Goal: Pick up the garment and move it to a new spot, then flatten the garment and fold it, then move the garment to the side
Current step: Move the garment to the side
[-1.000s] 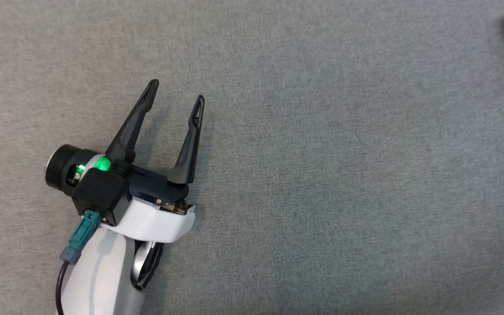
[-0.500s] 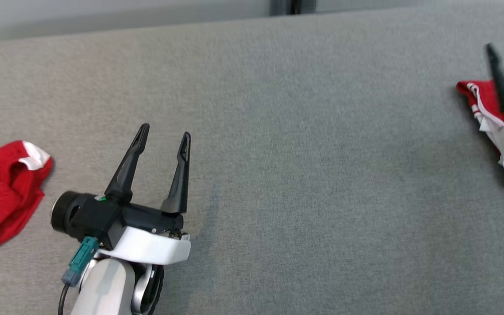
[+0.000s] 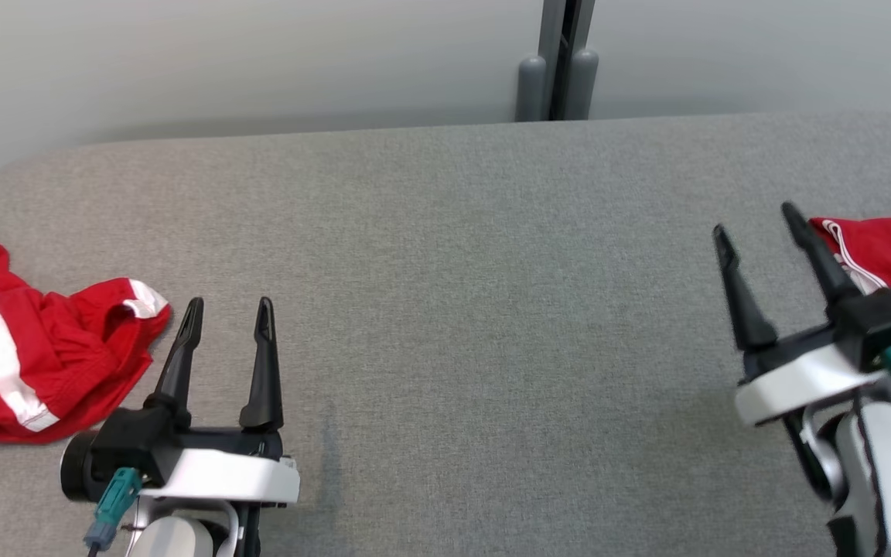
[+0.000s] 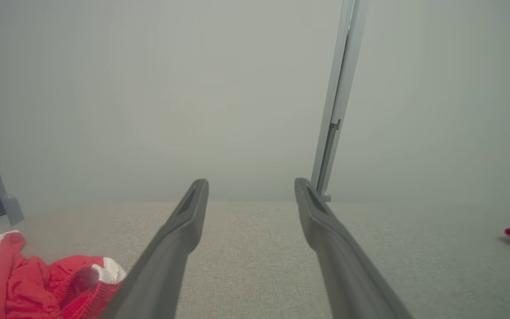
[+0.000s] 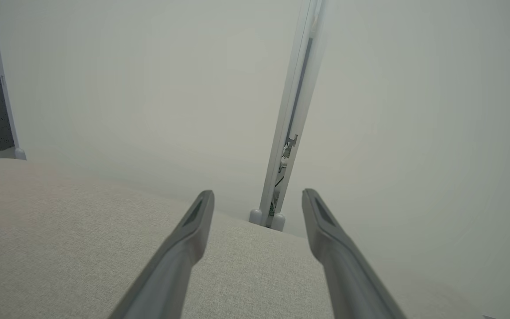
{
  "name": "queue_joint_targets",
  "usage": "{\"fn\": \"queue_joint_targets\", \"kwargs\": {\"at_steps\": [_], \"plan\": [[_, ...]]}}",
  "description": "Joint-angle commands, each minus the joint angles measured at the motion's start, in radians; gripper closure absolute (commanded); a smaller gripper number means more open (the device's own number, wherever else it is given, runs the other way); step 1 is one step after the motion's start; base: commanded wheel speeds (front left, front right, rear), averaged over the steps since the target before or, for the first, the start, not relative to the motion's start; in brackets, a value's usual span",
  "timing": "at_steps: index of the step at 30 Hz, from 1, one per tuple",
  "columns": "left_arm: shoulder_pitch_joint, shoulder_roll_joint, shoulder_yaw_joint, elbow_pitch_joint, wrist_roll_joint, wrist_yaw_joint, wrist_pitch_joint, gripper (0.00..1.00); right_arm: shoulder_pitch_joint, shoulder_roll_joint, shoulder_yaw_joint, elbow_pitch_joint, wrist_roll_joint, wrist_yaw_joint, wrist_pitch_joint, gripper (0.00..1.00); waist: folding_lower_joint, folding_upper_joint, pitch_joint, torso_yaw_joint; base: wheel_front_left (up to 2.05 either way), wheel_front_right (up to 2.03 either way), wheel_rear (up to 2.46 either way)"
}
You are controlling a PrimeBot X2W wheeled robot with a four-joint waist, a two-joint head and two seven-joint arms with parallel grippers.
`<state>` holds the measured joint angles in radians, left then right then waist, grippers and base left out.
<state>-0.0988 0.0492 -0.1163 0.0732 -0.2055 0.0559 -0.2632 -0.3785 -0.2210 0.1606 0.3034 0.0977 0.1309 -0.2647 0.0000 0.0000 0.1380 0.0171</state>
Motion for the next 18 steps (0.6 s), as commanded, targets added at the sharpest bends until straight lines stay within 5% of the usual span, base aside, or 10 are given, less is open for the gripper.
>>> {"fn": "queue_joint_targets", "kwargs": {"at_steps": [1, 9, 18], "plan": [[0.017, 0.003, 0.005, 0.007, -0.037, 0.008, 0.0, 0.0, 0.049, 0.025, -0.014, -0.039, -0.051, 0.0, 0.0, 0.0, 0.0, 0.0, -0.021, 0.014, 0.0, 0.0, 0.0], [0.064, 0.003, -0.01, 0.012, -0.062, 0.023, 0.0, 0.0, 0.19, 0.127, -0.053, -0.112, -0.133, 0.0, -0.001, 0.0, 0.0, 0.0, -0.068, 0.035, 0.0, 0.0, 0.0], [0.113, 0.003, -0.037, 0.007, -0.03, 0.035, 0.0, 0.0, 0.282, 0.165, -0.101, -0.18, -0.152, 0.0, -0.001, 0.0, 0.0, 0.0, -0.092, 0.046, 0.0, 0.0, 0.0]]}}
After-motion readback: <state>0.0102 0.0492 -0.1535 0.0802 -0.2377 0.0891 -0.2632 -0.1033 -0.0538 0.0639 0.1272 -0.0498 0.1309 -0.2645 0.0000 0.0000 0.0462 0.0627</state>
